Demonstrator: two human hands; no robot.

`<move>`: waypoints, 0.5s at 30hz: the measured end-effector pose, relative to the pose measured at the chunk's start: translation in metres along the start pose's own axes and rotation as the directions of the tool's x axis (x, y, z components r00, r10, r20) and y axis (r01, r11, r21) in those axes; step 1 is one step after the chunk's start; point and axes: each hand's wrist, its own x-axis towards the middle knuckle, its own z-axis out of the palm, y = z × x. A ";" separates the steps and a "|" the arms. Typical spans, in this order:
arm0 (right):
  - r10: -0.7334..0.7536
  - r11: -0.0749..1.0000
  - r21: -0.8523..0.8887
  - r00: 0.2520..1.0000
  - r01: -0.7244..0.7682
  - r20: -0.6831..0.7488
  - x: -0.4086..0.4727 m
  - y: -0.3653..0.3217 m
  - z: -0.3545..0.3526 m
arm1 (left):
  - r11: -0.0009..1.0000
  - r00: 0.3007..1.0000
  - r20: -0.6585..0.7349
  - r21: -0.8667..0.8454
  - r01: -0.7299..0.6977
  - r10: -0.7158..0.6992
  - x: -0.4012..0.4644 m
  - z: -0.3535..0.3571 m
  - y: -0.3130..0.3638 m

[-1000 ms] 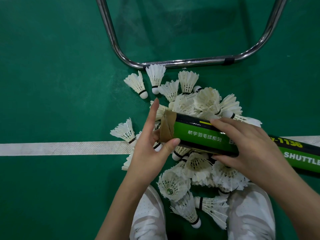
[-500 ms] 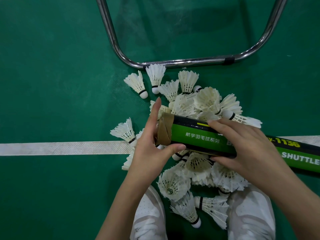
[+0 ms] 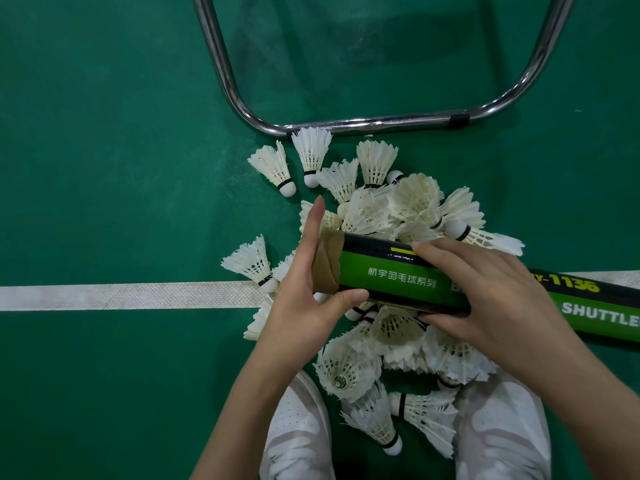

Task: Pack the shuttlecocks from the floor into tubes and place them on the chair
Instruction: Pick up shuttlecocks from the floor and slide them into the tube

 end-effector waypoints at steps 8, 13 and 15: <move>-0.015 1.000 -0.010 1.000 0.015 0.010 0.001 -0.001 0.002 | 0.990 0.999 0.000 0.129 0.050 -0.051 0.001 -0.019 -0.007; 0.015 1.000 -0.001 1.000 -0.015 0.012 0.001 0.003 0.002 | 0.977 0.991 -0.090 0.181 0.112 -0.097 0.002 -0.040 -0.014; 0.026 1.000 -0.001 1.000 -0.026 0.015 0.001 0.004 0.002 | 0.976 0.989 -0.126 0.190 0.104 -0.081 0.002 -0.048 -0.019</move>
